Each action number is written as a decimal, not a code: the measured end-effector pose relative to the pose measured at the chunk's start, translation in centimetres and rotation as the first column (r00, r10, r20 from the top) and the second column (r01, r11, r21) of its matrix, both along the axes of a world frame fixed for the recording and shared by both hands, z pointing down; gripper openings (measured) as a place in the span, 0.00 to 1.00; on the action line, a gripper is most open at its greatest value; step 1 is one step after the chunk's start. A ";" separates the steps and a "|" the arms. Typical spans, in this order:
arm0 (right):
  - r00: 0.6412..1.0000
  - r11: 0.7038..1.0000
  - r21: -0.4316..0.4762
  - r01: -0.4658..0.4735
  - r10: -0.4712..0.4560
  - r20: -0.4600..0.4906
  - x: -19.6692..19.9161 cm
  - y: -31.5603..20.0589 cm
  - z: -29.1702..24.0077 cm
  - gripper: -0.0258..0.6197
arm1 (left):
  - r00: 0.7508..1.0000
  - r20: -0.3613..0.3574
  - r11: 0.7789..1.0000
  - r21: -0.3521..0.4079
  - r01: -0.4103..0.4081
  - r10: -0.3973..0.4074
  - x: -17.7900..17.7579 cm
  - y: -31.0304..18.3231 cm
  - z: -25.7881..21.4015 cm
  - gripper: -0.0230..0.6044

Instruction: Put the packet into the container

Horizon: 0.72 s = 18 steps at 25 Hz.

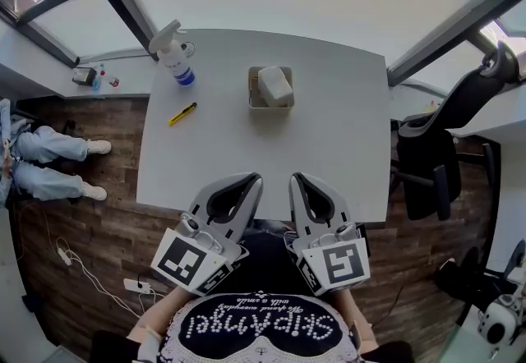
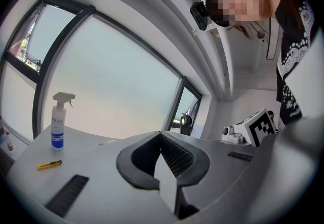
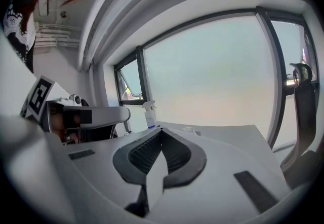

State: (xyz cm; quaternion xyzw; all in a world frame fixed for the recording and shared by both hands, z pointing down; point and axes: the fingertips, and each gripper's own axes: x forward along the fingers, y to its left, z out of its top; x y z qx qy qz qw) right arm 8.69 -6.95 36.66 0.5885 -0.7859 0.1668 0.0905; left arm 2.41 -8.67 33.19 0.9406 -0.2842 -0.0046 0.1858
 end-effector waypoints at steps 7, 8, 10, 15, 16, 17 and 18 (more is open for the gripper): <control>1.000 1.000 -0.002 0.005 -0.005 0.002 0.0 0.1 0.0 0.06 | 1.000 0.001 1.000 -0.004 -0.013 0.013 0.5 0.1 0.0 0.05; 1.000 1.000 -0.005 0.002 -0.002 0.003 0.1 0.2 0.1 0.06 | 1.000 0.001 1.000 -0.007 -0.018 0.018 0.6 0.2 0.1 0.05; 1.000 1.000 -0.008 -0.003 0.003 0.005 0.1 0.1 0.2 0.06 | 1.000 0.002 1.000 -0.009 -0.024 0.024 0.7 0.2 0.2 0.05; 1.000 1.000 -0.006 -0.003 0.003 0.001 0.0 -0.1 0.1 0.06 | 1.000 -0.001 1.000 -0.008 -0.030 0.030 0.7 0.0 0.2 0.05; 1.000 1.000 -0.006 -0.003 0.003 0.000 0.0 -0.1 0.1 0.06 | 0.999 -0.002 0.999 -0.008 -0.032 0.032 0.7 -0.1 0.2 0.05; 1.000 1.000 -0.006 -0.003 0.003 -0.001 -0.1 -0.2 0.1 0.06 | 0.999 -0.003 0.999 -0.008 -0.033 0.033 0.7 -0.1 0.2 0.05; 1.000 1.000 -0.006 -0.004 0.004 -0.001 -0.1 -0.2 0.1 0.06 | 0.999 -0.003 0.999 -0.007 -0.033 0.033 0.7 -0.1 0.2 0.05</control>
